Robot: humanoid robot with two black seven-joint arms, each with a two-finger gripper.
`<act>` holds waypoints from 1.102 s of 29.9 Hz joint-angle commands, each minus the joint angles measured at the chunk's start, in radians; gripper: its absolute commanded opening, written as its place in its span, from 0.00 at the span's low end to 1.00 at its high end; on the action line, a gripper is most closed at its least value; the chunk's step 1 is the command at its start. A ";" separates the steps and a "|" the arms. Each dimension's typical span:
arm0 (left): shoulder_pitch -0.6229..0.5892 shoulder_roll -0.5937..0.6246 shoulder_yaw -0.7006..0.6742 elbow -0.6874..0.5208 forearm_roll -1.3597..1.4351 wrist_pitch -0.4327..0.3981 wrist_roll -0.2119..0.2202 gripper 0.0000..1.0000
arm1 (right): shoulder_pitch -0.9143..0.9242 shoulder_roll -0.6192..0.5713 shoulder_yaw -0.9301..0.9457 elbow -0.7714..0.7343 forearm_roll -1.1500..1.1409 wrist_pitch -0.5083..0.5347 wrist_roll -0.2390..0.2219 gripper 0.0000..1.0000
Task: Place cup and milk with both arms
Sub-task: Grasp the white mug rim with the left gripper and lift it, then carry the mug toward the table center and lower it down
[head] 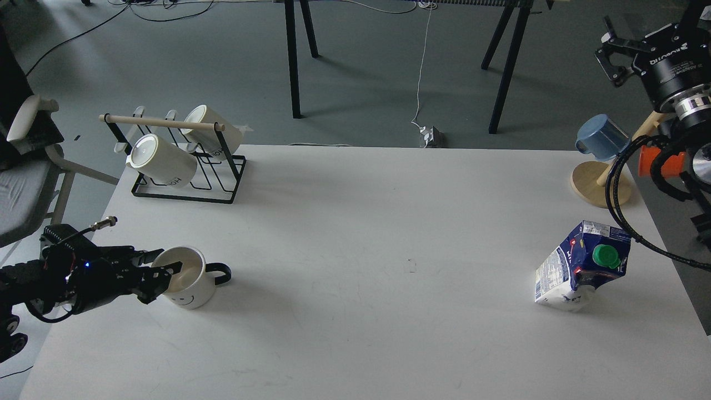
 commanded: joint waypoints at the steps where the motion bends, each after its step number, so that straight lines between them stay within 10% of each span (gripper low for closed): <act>1: 0.001 -0.001 0.000 0.002 0.000 -0.003 -0.007 0.04 | -0.002 0.001 0.000 -0.001 0.000 0.000 0.001 0.99; 11: -0.114 0.027 -0.007 -0.110 -0.001 -0.023 -0.070 0.04 | -0.014 -0.013 0.008 0.001 0.001 0.000 0.001 0.99; 18: -0.315 -0.011 -0.007 -0.257 -0.001 -0.256 -0.059 0.04 | -0.019 -0.057 0.008 0.004 0.001 0.000 0.001 0.99; 33: -0.478 -0.530 0.000 -0.169 0.224 -0.555 0.010 0.05 | -0.019 -0.099 0.008 0.005 0.001 0.000 0.001 0.99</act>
